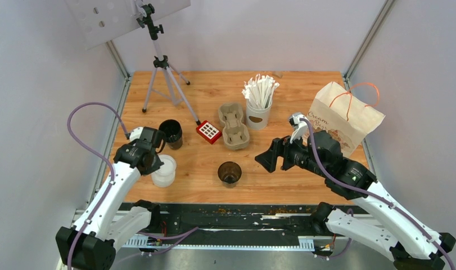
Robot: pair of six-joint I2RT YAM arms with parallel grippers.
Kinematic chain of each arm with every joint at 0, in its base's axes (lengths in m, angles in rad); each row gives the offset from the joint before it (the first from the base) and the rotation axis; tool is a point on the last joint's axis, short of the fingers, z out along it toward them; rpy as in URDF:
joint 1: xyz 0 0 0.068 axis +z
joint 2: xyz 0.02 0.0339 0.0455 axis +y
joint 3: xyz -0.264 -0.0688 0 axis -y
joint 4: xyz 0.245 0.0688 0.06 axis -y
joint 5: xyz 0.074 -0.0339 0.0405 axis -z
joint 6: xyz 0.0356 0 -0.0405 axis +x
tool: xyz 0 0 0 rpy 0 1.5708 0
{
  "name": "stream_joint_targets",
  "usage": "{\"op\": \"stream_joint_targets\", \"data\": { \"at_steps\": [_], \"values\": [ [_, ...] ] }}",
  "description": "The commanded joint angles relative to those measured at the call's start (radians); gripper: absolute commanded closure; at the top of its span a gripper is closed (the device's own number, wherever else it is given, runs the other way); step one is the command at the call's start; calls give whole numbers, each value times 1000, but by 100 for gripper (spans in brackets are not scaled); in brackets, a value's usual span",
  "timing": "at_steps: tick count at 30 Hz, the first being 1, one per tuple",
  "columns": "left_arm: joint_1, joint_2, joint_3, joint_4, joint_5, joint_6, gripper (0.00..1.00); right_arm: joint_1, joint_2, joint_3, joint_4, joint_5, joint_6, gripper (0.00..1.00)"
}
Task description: Pack the takeout coffee
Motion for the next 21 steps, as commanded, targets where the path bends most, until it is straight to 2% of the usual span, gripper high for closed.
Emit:
{"op": "stream_joint_targets", "data": {
  "at_steps": [1, 5, 10, 15, 21],
  "values": [
    [5, -29, 68, -9, 51, 23, 100, -2, -6, 0, 114, -52, 1, 17],
    [5, -73, 111, 13, 169, 55, 100, -2, -31, -51, 281, -109, -59, 17],
    [4, -144, 103, 142, 429, 17, 100, -2, -43, -134, 565, -153, -189, 15],
    [5, -152, 62, 268, 722, -62, 100, 10, 19, -132, 711, -247, -366, 11],
    [4, -144, 37, 324, 912, -111, 100, 59, 64, -156, 786, -348, -668, 9]
  ]
}}
